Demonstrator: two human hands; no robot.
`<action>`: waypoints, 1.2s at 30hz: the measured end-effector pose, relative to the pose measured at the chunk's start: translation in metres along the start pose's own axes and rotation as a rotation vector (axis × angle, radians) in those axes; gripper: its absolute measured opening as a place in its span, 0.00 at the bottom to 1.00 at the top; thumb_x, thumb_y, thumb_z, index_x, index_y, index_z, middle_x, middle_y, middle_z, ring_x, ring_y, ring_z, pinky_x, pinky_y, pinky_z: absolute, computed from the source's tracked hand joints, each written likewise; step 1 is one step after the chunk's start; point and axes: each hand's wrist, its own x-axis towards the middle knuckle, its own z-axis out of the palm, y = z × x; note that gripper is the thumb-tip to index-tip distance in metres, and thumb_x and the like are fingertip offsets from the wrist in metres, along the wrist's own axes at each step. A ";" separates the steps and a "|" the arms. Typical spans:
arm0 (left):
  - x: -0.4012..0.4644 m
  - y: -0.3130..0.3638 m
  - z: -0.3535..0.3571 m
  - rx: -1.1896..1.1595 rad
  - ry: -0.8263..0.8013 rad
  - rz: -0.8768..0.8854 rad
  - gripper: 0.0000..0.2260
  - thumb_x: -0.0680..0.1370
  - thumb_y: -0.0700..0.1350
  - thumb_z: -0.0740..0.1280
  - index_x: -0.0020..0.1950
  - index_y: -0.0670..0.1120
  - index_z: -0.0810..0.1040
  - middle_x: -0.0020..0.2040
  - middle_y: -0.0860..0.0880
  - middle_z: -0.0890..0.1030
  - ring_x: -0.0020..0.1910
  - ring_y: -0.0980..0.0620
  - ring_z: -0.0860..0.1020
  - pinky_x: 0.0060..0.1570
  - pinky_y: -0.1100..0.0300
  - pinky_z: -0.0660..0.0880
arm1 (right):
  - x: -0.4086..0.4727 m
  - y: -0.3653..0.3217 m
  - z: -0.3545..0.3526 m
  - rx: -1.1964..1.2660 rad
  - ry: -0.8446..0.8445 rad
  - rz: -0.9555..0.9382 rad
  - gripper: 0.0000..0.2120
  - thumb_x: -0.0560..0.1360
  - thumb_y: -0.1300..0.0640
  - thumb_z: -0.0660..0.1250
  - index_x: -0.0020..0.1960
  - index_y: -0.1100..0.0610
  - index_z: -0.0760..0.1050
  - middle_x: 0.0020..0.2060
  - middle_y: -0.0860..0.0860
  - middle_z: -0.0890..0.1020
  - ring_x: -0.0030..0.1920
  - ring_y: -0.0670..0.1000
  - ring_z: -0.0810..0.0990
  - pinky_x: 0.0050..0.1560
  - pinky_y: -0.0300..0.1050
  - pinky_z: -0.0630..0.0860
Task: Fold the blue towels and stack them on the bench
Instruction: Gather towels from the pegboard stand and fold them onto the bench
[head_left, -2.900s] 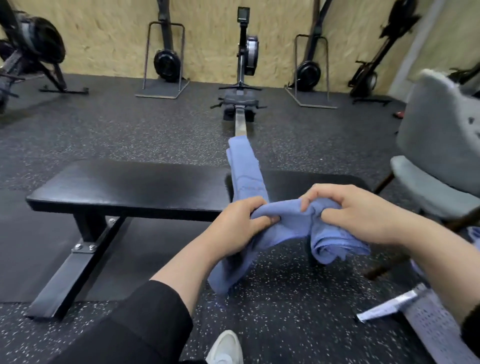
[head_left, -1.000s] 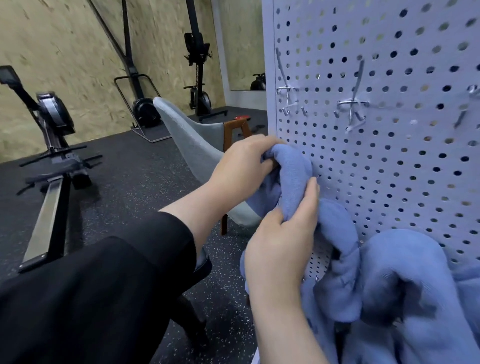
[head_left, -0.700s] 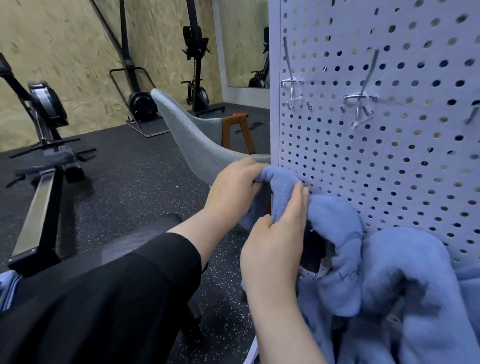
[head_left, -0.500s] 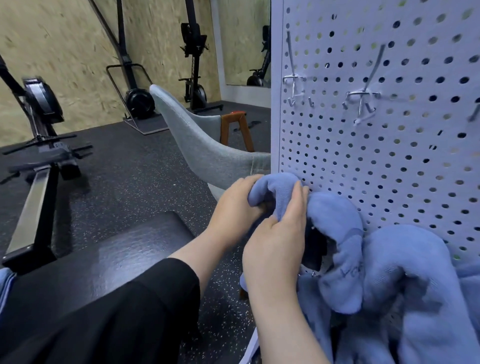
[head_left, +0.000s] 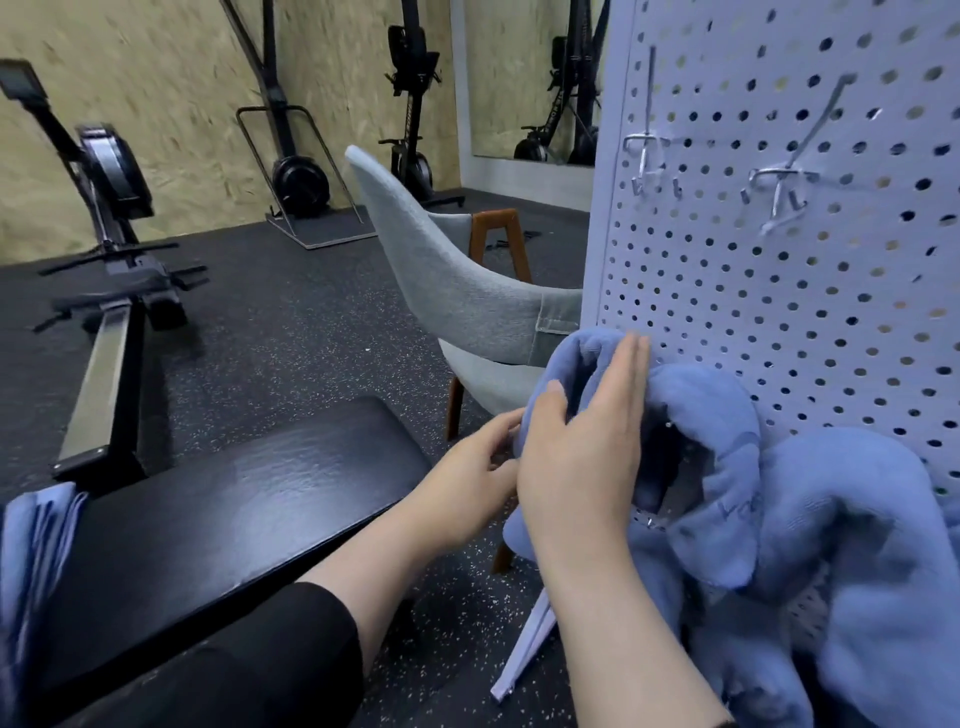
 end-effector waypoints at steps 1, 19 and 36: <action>-0.004 -0.003 -0.008 0.028 0.031 -0.008 0.19 0.80 0.43 0.67 0.70 0.54 0.74 0.62 0.60 0.82 0.61 0.63 0.78 0.59 0.65 0.75 | -0.006 -0.007 0.001 0.013 -0.019 -0.008 0.33 0.80 0.56 0.63 0.82 0.52 0.55 0.82 0.50 0.57 0.82 0.48 0.54 0.81 0.49 0.55; -0.340 -0.041 -0.211 0.626 0.718 -0.496 0.07 0.82 0.49 0.63 0.52 0.53 0.81 0.50 0.56 0.80 0.50 0.55 0.77 0.54 0.54 0.75 | -0.217 -0.138 0.070 -0.002 -1.092 -0.240 0.11 0.82 0.51 0.65 0.63 0.49 0.80 0.54 0.41 0.82 0.53 0.40 0.78 0.57 0.42 0.73; -0.409 -0.105 -0.275 0.662 0.710 -0.696 0.11 0.82 0.48 0.60 0.61 0.51 0.79 0.56 0.49 0.79 0.56 0.47 0.77 0.53 0.51 0.75 | -0.368 -0.186 0.220 -0.613 -1.298 -0.766 0.31 0.79 0.39 0.65 0.71 0.60 0.64 0.65 0.53 0.72 0.68 0.56 0.72 0.63 0.51 0.71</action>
